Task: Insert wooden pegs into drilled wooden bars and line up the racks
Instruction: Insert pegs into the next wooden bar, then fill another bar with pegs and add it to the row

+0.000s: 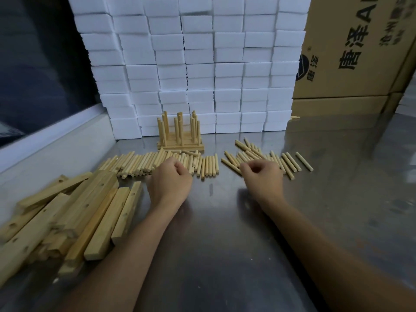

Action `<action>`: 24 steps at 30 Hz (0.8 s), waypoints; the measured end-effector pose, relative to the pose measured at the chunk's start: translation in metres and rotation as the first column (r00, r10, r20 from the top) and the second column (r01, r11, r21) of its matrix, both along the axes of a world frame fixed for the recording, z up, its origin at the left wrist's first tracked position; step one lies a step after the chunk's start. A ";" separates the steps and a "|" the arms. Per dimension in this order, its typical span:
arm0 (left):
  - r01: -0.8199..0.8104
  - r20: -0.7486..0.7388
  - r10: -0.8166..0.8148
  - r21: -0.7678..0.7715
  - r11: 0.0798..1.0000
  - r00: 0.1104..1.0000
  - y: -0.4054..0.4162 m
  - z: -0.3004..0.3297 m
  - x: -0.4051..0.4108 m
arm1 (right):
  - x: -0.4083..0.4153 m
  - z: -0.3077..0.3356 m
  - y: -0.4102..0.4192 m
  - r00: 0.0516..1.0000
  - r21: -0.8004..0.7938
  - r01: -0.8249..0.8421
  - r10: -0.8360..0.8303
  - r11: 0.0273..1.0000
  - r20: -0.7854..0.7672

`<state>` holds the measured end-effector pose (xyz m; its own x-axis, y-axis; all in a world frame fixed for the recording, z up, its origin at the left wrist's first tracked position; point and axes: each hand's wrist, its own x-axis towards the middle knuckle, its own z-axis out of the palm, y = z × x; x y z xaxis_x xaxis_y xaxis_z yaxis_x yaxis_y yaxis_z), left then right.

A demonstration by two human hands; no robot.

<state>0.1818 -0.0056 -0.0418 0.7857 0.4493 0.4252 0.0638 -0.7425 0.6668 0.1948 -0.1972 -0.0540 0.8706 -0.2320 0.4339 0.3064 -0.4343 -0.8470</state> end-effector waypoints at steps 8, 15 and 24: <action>0.058 -0.454 0.166 0.439 0.897 0.875 -0.011 0.012 -0.018 | 0.000 0.002 -0.001 0.998 0.083 0.057 -0.056 0.995 -0.016; 0.094 -0.400 0.088 0.413 0.906 0.912 -0.019 0.015 -0.019 | 0.000 0.002 0.000 0.999 0.097 0.044 -0.041 0.994 -0.025; 0.028 -0.448 0.239 0.512 0.858 0.862 0.003 0.012 -0.010 | 0.001 0.001 -0.001 0.998 0.109 0.052 -0.048 0.993 -0.038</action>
